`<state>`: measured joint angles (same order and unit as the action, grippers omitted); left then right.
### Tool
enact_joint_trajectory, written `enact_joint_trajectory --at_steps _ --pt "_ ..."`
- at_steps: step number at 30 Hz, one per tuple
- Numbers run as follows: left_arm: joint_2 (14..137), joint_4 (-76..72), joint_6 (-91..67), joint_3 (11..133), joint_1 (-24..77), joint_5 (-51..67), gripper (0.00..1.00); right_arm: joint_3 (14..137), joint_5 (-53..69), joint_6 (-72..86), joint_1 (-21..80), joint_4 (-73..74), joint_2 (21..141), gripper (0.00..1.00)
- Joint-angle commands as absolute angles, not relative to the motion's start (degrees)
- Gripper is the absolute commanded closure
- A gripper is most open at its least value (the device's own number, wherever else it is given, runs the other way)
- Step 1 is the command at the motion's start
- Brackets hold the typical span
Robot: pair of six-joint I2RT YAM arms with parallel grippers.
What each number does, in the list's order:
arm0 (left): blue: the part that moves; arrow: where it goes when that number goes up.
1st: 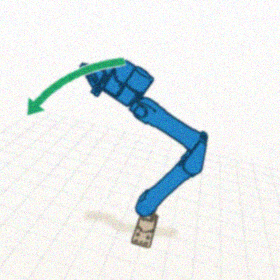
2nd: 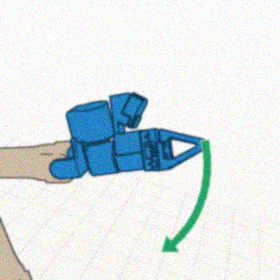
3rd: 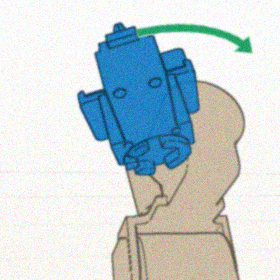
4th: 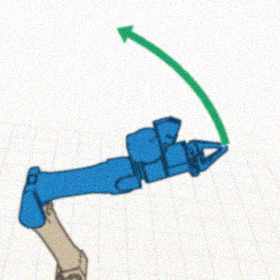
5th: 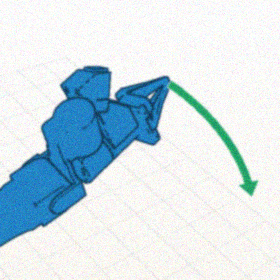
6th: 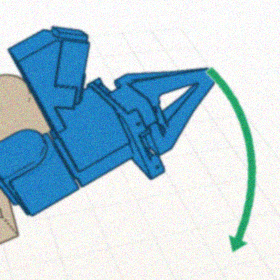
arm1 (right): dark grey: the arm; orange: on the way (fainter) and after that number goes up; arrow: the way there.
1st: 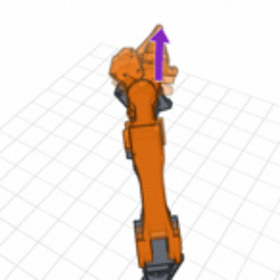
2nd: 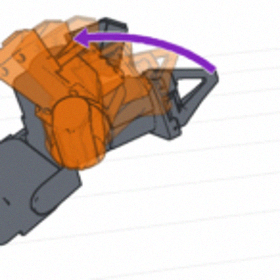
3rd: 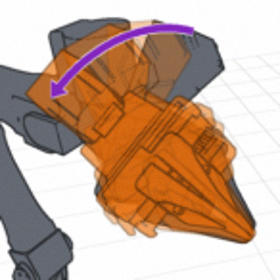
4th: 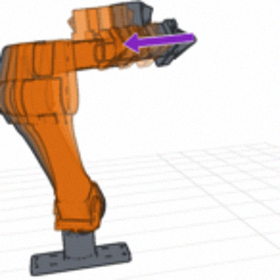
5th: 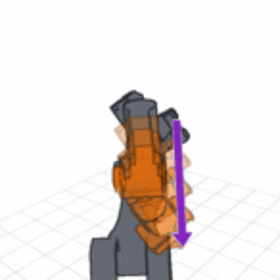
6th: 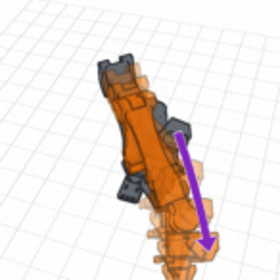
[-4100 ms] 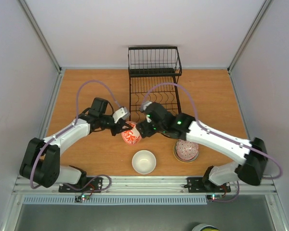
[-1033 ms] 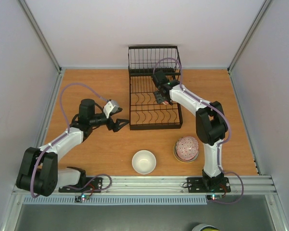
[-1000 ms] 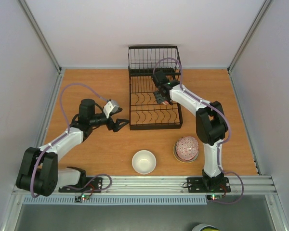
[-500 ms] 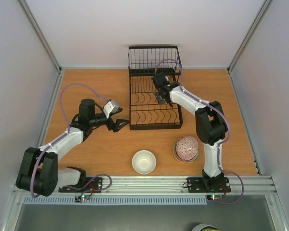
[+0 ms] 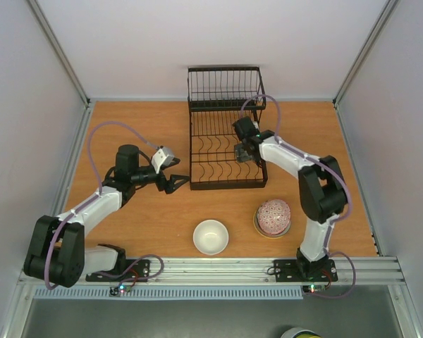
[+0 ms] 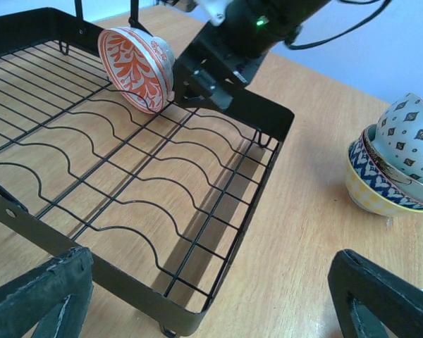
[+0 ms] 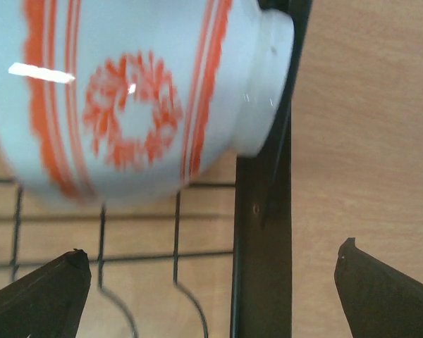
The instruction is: Load the bowls into the dish rack
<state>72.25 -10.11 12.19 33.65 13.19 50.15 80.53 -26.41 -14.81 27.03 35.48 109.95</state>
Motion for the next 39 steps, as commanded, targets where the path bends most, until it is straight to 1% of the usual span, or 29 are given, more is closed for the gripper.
enact_joint_trajectory --at_steps 1,5,7,9,11,15,19,22,27,34,37,39 --pt "71.34 -12.59 12.92 33.48 13.01 51.16 0.09 75.35 -15.08 -14.35 26.36 31.19 99.33 0.04" --pt "71.54 -12.59 12.99 33.62 12.96 51.22 0.09 70.21 -4.07 -13.03 26.41 29.09 89.99 0.03" --pt "71.46 -12.52 12.92 33.52 12.91 51.23 0.09 67.96 -1.07 -11.63 26.91 29.17 85.92 0.03" --pt "71.37 -12.51 12.92 33.49 12.92 51.18 0.09 66.4 -0.62 -10.78 29.43 31.35 82.43 0.06" --pt "71.49 -12.41 12.92 33.59 12.88 51.43 0.09 65.81 -2.18 -10.41 34.63 35.86 80.7 0.1" --pt "72.01 -12.41 12.5 34.04 12.88 52.07 0.09 63.13 -6.38 -7.26 49.01 41.82 79.47 0.17" --pt "72.17 -12.22 12.22 34.14 12.91 52.17 0.09 58.14 -5.66 -1.5 57.48 42.46 78.65 0.25" --pt "72.07 -12.22 12.21 34.1 12.89 52.07 0.09 55.28 -6.95 3.34 61.77 43.61 77.68 0.29" --pt "72.07 -12.19 12.22 34.1 12.92 51.94 0.09 52.68 -7.26 6.98 64.87 44.54 75.69 0.3" --pt "72.03 -11.85 12.04 34.18 12.92 51.75 0.09 51.34 -6.7 9.56 67.15 42.96 78.98 0.33" --pt "72.16 -11.3 12.13 34.41 12.87 51.75 0.09 50.39 -6.27 10.94 67.16 41.63 80.86 0.38" --pt "72.4 -10.71 12.16 34.73 12.91 51.82 0.09 49.72 -5.71 11.68 67.15 40.48 81.97 0.45"
